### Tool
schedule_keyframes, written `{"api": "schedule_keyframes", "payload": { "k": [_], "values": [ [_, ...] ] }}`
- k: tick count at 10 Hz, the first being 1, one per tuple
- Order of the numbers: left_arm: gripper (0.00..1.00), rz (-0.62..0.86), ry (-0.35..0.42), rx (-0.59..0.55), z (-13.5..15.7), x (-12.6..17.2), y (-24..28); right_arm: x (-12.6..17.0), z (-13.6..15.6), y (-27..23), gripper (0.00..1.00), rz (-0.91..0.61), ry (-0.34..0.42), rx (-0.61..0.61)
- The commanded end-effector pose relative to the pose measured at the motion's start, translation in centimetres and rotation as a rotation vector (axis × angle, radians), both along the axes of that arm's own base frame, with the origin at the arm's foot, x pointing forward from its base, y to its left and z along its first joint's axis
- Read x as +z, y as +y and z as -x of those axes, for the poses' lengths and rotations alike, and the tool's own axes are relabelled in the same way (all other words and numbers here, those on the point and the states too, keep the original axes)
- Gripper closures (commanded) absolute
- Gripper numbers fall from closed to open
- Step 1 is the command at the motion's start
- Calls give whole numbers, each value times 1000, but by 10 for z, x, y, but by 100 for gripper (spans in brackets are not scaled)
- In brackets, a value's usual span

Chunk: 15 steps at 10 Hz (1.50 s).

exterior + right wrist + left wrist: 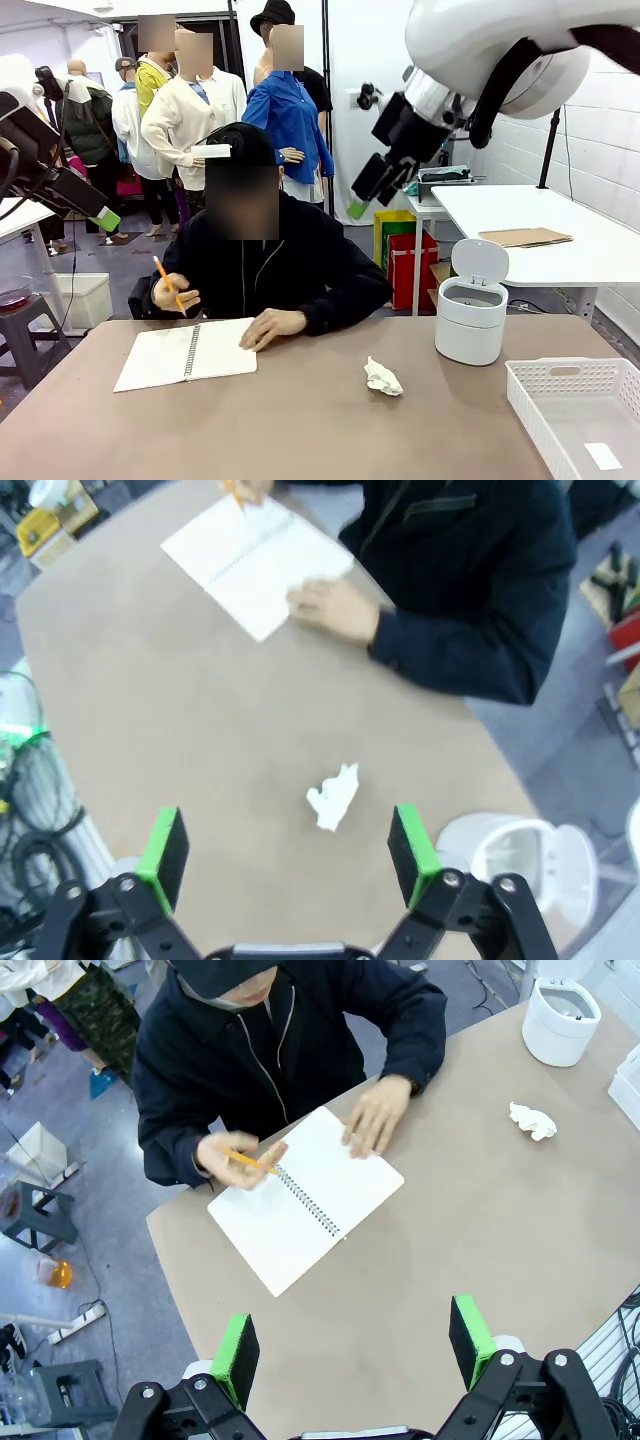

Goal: Sort the paper based on its condition.
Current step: If a person hands you a paper, place it in the Organizing basket , and if it's crumpled, put it in the Trash can.

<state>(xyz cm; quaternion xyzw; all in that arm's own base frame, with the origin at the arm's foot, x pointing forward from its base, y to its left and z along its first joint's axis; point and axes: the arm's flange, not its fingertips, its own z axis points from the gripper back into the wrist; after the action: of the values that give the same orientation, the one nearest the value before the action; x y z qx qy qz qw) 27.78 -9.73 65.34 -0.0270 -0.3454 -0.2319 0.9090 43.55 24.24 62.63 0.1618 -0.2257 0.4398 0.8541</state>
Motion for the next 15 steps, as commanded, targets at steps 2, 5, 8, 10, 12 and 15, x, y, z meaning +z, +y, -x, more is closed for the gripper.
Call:
{"api": "schedule_keyframes", "payload": {
  "k": [2,5,8,10,12,15],
  "values": [
    [0,0,-1,1,0,0,0,-35,-50,-5,0,61,164,-59],
    [0,0,-1,1,0,0,0,-85,-79,-1,0,117,212,-181],
    [0,0,-1,1,0,0,0,-145,-90,18,0,238,265,-289],
    [0,0,-1,1,0,0,0,-184,-96,27,0,256,275,-332],
    [0,0,-1,1,0,0,0,-210,-92,32,0,348,216,-325],
    [0,0,-1,1,0,0,0,-243,-86,35,0,375,244,-318]
  ]
}}
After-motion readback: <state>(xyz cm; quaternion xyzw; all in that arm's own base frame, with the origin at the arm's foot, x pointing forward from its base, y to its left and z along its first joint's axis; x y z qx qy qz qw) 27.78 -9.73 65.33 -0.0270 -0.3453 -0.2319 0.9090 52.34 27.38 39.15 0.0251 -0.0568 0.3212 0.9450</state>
